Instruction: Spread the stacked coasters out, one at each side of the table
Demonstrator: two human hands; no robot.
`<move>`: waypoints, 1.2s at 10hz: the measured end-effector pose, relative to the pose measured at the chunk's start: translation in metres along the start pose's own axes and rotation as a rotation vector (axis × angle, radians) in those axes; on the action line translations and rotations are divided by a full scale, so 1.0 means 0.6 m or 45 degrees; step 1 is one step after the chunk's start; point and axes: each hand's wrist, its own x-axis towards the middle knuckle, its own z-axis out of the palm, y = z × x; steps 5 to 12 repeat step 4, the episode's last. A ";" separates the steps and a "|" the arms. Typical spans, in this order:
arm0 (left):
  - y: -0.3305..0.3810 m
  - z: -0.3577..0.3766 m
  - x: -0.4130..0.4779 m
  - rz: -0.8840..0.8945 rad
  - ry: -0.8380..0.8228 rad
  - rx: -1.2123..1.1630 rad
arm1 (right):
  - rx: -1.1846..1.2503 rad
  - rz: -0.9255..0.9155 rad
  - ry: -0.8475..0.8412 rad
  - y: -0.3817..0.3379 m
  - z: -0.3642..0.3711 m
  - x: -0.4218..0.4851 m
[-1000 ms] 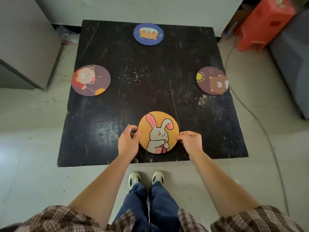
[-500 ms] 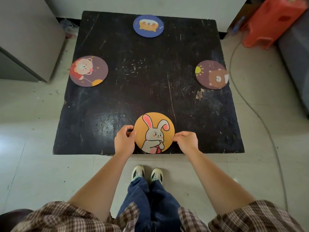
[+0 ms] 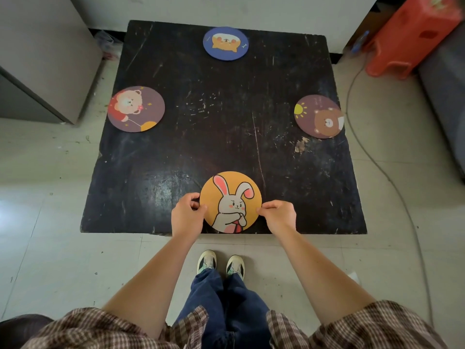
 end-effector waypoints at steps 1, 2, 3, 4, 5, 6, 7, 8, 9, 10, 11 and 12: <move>-0.002 0.002 0.000 0.016 0.014 0.017 | -0.006 0.000 0.014 0.001 0.002 0.002; -0.002 -0.003 -0.003 0.017 0.018 0.041 | -0.002 -0.003 0.003 -0.002 0.000 0.001; -0.007 -0.011 -0.004 -0.003 0.014 0.040 | -0.009 -0.021 -0.011 -0.004 -0.006 0.001; -0.011 -0.017 -0.008 0.000 -0.007 0.101 | -0.013 -0.026 -0.007 -0.009 -0.016 -0.004; -0.011 -0.017 -0.008 0.000 -0.007 0.101 | -0.013 -0.026 -0.007 -0.009 -0.016 -0.004; -0.011 -0.017 -0.008 0.000 -0.007 0.101 | -0.013 -0.026 -0.007 -0.009 -0.016 -0.004; -0.011 -0.017 -0.008 0.000 -0.007 0.101 | -0.013 -0.026 -0.007 -0.009 -0.016 -0.004; -0.011 -0.017 -0.008 0.000 -0.007 0.101 | -0.013 -0.026 -0.007 -0.009 -0.016 -0.004; -0.011 -0.017 -0.008 0.000 -0.007 0.101 | -0.013 -0.026 -0.007 -0.009 -0.016 -0.004; -0.011 -0.017 -0.008 0.000 -0.007 0.101 | -0.013 -0.026 -0.007 -0.009 -0.016 -0.004; -0.011 -0.017 -0.008 0.000 -0.007 0.101 | -0.013 -0.026 -0.007 -0.009 -0.016 -0.004; -0.011 -0.017 -0.008 0.000 -0.007 0.101 | -0.013 -0.026 -0.007 -0.009 -0.016 -0.004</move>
